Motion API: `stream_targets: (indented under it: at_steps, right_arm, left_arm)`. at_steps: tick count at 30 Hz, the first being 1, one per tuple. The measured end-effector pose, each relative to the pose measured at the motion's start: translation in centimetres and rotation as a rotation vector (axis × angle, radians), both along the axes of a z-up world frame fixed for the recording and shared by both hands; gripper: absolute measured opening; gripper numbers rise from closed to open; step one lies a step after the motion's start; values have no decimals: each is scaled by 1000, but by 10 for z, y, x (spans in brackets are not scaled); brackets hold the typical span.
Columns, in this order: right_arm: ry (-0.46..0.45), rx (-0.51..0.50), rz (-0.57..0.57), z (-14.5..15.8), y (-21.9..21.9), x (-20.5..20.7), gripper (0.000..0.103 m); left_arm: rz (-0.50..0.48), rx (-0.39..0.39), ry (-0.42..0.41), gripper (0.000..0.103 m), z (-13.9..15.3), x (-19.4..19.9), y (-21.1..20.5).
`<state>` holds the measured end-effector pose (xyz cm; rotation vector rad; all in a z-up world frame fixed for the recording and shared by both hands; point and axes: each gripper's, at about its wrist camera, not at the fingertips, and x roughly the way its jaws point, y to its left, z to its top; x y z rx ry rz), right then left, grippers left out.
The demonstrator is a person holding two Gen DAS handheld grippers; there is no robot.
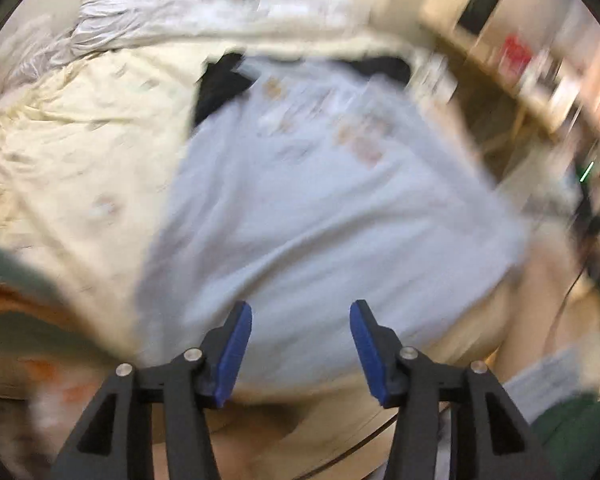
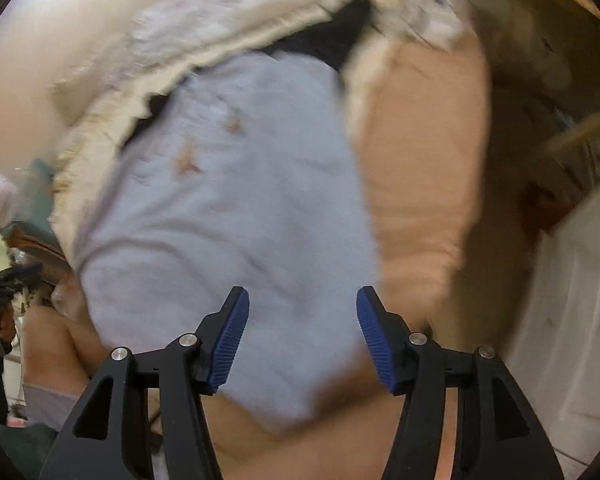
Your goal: Fold clothes
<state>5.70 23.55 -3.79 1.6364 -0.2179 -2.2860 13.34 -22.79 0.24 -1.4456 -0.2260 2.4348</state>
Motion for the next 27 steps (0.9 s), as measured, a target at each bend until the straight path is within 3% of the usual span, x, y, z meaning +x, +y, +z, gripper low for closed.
stream_targets:
  at_steps: [5,10,11,12,14,19,22,24,27]
  right_arm:
    - [-234,-77,-51,-42,24,2,61]
    - [-316,-183,-56,-77,9,16,59]
    - [-316,-196,-46,-81,4,22,46]
    - [-312,-179,-35,-82,-1,28,27]
    - [-222,-139,-19,-64,-6,35,8]
    - [-35,-142,-33,10,-3,39,4]
    - [26,-136,8,35,-27,7,4]
    - [15,-148,48,32,-58,-25,4]
    - [-48,-158,104,3,-105,-61,4]
  left_arm:
    - [18,181,11,52,-6,-14,53]
    - [-10,232,-36,52,-12,-28,81]
    - [-18,232,-44,52,-13,-30,86]
    - [-26,227,-47,52,-15,-31,87]
    - [-42,221,-51,52,-16,-28,89]
    - [-45,211,-48,52,-16,-31,88]
    - [-15,229,-60,52,-20,-35,84]
    - [-3,237,-64,52,-21,-33,81]
    - [16,249,-66,52,-23,-27,75]
